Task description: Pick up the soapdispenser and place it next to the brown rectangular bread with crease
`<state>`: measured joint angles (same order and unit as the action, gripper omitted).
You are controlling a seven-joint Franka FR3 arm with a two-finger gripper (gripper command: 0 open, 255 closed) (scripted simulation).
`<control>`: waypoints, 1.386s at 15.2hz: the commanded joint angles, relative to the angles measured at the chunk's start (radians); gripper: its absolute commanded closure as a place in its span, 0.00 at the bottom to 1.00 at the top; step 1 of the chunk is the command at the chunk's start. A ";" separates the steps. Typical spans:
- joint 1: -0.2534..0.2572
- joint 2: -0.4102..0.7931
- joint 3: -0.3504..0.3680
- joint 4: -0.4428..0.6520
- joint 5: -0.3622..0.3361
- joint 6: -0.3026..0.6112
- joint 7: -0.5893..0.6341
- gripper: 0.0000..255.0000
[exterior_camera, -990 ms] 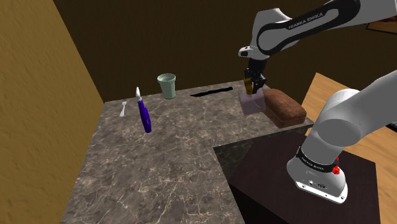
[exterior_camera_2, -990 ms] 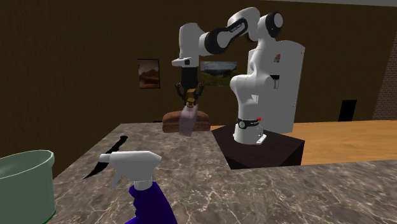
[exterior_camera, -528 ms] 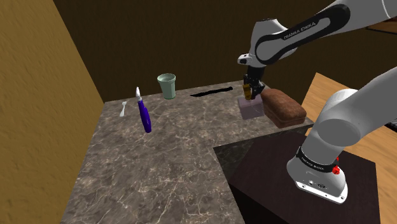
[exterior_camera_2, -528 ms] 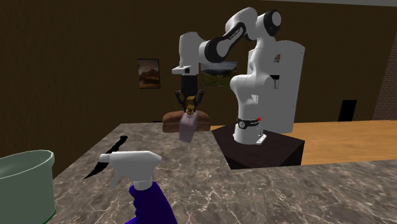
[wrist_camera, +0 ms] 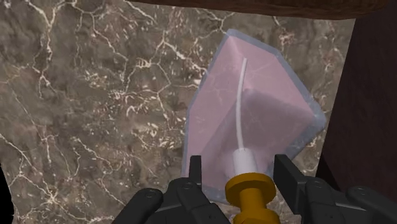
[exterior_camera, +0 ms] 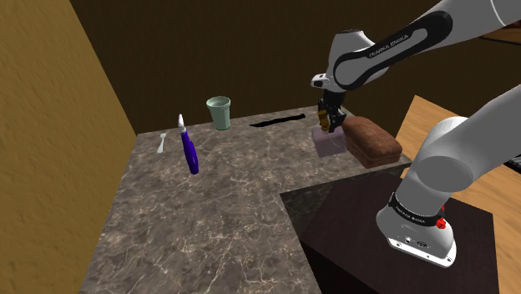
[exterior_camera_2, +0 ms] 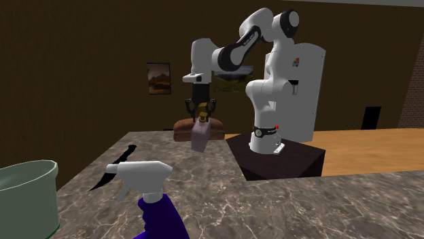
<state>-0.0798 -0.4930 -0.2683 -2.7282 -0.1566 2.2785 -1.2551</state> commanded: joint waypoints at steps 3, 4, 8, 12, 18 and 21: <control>0.004 0.018 0.001 -0.017 0.003 0.000 0.003 1.00; 0.005 0.022 0.000 -0.013 0.004 0.001 0.002 0.00; 0.004 0.025 -0.002 -0.020 0.003 0.011 0.001 0.00; 0.003 -0.050 0.016 0.043 0.008 -0.126 0.005 0.00; 0.003 -0.064 0.020 0.060 0.010 -0.158 0.005 0.00; 0.003 -0.064 0.020 0.060 0.010 -0.158 0.005 0.00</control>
